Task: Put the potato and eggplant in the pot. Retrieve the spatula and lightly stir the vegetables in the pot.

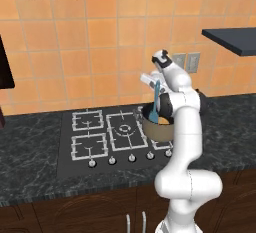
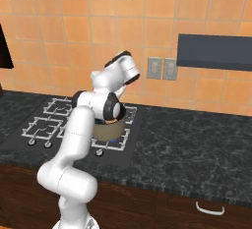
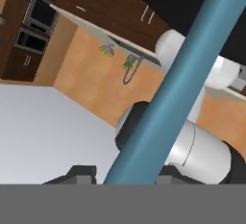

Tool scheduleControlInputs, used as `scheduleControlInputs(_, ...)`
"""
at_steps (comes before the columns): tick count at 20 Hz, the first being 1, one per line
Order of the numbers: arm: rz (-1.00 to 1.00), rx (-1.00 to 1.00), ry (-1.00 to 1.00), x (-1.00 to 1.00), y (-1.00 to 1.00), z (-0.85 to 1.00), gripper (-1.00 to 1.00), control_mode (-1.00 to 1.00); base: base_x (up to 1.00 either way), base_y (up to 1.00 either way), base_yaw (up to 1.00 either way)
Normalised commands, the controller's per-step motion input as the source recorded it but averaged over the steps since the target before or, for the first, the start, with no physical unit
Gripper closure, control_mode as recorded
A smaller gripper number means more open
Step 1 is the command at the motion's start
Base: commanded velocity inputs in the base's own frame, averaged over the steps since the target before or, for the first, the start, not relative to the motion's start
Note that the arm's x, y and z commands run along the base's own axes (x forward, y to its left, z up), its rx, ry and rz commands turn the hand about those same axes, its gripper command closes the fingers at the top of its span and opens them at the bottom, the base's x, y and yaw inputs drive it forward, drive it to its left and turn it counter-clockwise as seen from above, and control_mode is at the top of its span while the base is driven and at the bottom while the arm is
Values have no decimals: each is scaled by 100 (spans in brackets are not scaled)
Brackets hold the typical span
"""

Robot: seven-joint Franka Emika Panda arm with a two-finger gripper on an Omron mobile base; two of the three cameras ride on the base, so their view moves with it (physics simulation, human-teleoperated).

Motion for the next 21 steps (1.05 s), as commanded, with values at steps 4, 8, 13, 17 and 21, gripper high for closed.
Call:
scheduleControlInputs(4,9,-4,-23,0,-19,-6,100,-100,0,0,0)
scheduleControlInputs(8,8,-1,-9,0,-15,-38,100,-100,0,0,0)
scheduleControlInputs(13,5,0,-4,-14,-17,-28,100,-100,0,0,0)
scheduleControlInputs(17,0,-5,-23,-43,-27,2,100,-100,0,0,0)
scheduleControlInputs(21,0,0,-17,-43,-6,18,100,-100,0,0,0)
